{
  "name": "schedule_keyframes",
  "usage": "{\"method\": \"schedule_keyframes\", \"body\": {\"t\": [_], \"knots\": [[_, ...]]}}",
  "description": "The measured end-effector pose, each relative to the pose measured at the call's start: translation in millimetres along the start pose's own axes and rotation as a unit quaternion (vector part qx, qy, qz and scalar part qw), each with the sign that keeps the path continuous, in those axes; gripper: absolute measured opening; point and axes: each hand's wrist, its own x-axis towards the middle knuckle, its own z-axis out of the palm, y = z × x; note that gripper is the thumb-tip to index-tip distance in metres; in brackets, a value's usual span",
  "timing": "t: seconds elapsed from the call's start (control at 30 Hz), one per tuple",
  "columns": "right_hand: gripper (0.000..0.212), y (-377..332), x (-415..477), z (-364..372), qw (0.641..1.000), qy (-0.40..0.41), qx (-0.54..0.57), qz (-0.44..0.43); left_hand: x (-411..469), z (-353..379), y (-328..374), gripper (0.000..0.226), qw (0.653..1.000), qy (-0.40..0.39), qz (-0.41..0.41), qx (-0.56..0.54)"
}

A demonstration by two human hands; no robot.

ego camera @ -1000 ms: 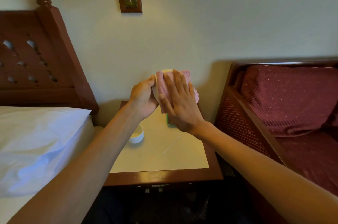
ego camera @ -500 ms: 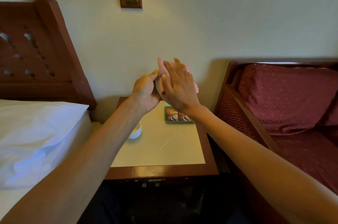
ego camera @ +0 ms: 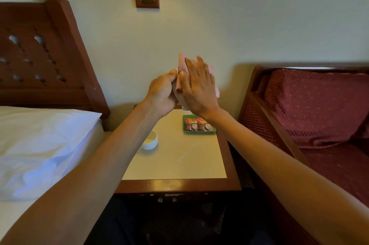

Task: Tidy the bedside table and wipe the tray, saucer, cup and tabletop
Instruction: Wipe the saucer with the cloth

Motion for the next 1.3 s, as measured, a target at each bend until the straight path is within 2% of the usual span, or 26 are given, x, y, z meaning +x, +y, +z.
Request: {"method": "schedule_keyframes", "body": {"t": [0.17,0.23,0.27,0.33,0.4,0.43,0.5,0.6,0.7,0.73,0.8,0.83,0.9,0.97,1.03,1.1,1.13,1.2,1.27,1.3], "knots": [[0.054,-3.2,-43.4,-5.0,0.992,0.026,0.016,-0.125,6.3,-0.6,15.5,0.027,0.993,0.050,0.039,-0.097],[0.052,6.1,-40.5,-3.9,0.990,0.058,0.041,-0.124,6.6,-6.5,8.4,0.029,0.993,0.044,0.036,-0.103],[0.049,9.1,-34.4,-5.2,0.989,0.080,0.076,-0.098,5.5,-7.8,2.9,0.029,0.995,0.040,0.031,-0.085],[0.043,10.9,-14.2,-6.7,0.979,0.098,0.181,0.013,5.0,-8.6,-5.6,0.028,0.998,0.027,0.027,-0.041],[0.050,5.9,-2.3,-8.5,0.968,0.069,0.216,0.104,6.8,-7.1,-8.1,0.028,0.998,0.038,0.033,-0.025],[0.054,1.7,-4.5,-6.6,0.972,0.067,0.197,0.109,8.5,-6.7,-7.1,0.027,0.998,0.047,0.032,-0.026],[0.052,-8.3,-25.5,4.2,0.982,0.076,0.162,0.065,12.9,-6.1,-3.3,0.027,0.997,0.060,0.027,-0.044],[0.058,-17.5,-59.4,19.3,0.988,0.037,0.145,0.030,16.9,-8.9,-2.9,0.034,0.997,0.054,0.010,-0.062],[0.055,1.8,-40.0,13.1,0.982,0.048,0.179,0.036,13.7,-9.6,-7.8,0.032,0.999,0.030,-0.009,0.032],[0.052,11.4,-28.1,8.8,0.969,0.051,0.224,0.087,12.7,-8.8,-7.8,0.029,0.997,0.020,-0.006,0.069],[0.042,19.2,-9.7,-0.7,0.919,0.033,0.321,0.227,11.3,-5.2,-5.4,0.024,0.994,0.011,0.025,0.110],[0.041,20.6,-6.1,-0.9,0.895,0.025,0.354,0.270,11.5,-2.5,-4.0,0.019,0.992,0.017,0.051,0.117],[0.048,11.7,-11.3,5.0,0.883,0.046,0.374,0.280,13.6,4.4,-3.2,0.013,0.989,0.050,0.094,0.098],[0.067,-9.3,-26.9,10.1,0.899,0.057,0.357,0.250,12.3,10.2,-6.1,0.021,0.987,0.081,0.108,0.083],[0.085,-14.7,-37.6,12.0,0.948,0.046,0.256,0.184,8.7,11.6,-10.5,0.029,0.987,0.071,0.095,0.105],[0.076,-3.5,-35.0,9.2,0.983,0.033,0.155,0.095,5.6,7.8,-11.8,0.025,0.990,0.033,0.048,0.126],[0.063,7.8,-28.2,10.7,0.983,0.038,0.158,0.087,5.8,4.4,-10.4,0.022,0.990,0.012,0.025,0.138],[0.043,15.9,-16.0,5.8,0.943,0.025,0.285,0.169,7.9,0.4,-6.1,0.024,0.984,-0.004,0.018,0.176],[0.045,21.0,-5.2,8.3,0.873,-0.013,0.392,0.291,10.1,3.0,-5.0,0.023,0.980,0.016,0.066,0.188],[0.050,16.1,-3.6,9.2,0.858,-0.026,0.400,0.323,9.5,5.9,-6.0,0.022,0.978,0.033,0.095,0.180]]}}
